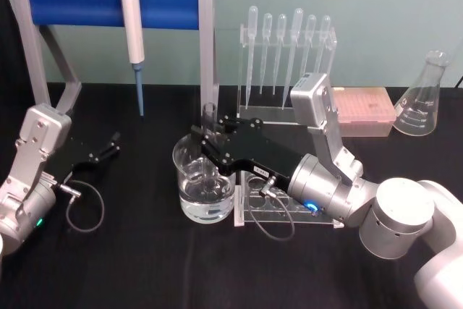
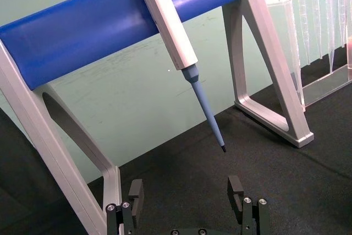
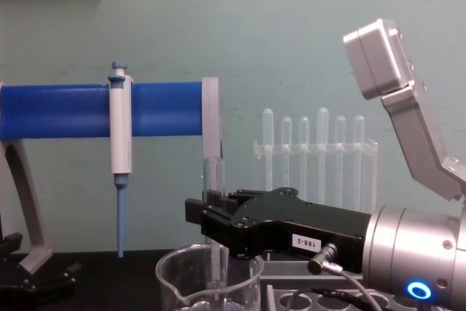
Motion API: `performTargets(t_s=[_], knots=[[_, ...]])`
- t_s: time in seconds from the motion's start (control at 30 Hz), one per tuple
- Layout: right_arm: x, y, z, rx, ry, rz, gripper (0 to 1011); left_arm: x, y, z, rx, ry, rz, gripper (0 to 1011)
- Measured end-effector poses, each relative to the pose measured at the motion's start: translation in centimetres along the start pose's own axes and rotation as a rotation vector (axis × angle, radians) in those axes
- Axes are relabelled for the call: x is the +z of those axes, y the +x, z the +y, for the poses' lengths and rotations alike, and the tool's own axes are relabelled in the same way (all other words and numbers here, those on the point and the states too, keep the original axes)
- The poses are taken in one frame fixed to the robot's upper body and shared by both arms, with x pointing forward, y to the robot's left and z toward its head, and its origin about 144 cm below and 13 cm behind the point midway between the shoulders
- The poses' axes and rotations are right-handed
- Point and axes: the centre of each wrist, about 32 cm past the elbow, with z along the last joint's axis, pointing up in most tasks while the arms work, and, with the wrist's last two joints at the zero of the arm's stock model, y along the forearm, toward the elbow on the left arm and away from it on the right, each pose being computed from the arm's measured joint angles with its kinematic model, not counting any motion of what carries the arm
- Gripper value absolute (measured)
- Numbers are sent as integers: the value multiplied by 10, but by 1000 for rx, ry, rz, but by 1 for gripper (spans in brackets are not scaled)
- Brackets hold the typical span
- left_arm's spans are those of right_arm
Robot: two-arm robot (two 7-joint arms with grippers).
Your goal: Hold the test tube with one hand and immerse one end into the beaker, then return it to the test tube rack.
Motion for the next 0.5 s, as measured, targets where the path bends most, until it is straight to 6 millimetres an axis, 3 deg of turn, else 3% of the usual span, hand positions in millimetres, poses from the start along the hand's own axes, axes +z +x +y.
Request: performTargets(t_s=[0.5], knots=[[0,0,0,0,0,0,236,0,0,0,0,0,0,1000]])
